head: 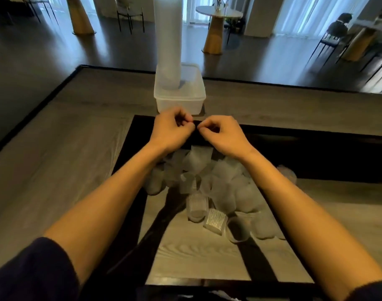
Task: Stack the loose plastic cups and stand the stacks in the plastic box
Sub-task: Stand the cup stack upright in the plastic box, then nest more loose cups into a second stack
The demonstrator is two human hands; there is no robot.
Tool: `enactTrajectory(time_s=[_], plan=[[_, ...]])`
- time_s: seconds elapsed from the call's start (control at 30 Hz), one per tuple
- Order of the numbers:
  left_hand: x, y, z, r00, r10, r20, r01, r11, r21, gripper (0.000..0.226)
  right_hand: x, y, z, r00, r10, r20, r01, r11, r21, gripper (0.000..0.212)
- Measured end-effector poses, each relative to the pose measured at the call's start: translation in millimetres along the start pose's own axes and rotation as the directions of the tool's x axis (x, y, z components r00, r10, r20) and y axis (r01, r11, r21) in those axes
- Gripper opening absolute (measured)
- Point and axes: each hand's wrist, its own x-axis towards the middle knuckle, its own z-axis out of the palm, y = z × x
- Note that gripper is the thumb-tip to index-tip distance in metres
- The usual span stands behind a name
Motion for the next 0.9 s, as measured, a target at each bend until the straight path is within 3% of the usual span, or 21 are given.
enactTrajectory(time_s=[0.23,0.33,0.53,0.63,0.73,0.9], plan=[[-68,-36,54,0.965,-0.103,0.24,0.059,0.981,0.184,0.015,-101,56,27,0.966,0.254,-0.053,-0.257,0.965,-0.053,0.01],[-96,-52,71,0.947,-0.2,0.253,0.146,0.965,0.22,0.014,-141,81,37,0.921,0.389,-0.012,-0.389,0.919,-0.064,0.014],[-138,-95,95,0.879,-0.428,0.209,0.38,0.895,0.234,0.016,-197,119,52,0.825,0.551,0.124,-0.516,0.825,-0.23,0.021],[-147,-115,102,0.808,-0.531,0.254,0.464,0.84,0.28,0.045,-207,131,59,0.767,0.6,0.228,-0.531,0.793,-0.298,0.006],[-149,-132,107,0.761,-0.597,0.254,0.528,0.798,0.291,0.078,-209,135,67,0.722,0.618,0.31,-0.505,0.778,-0.375,0.031],[-140,-142,120,0.729,-0.646,0.225,0.6,0.762,0.244,0.087,-213,144,85,0.664,0.627,0.409,-0.467,0.774,-0.428,0.033]])
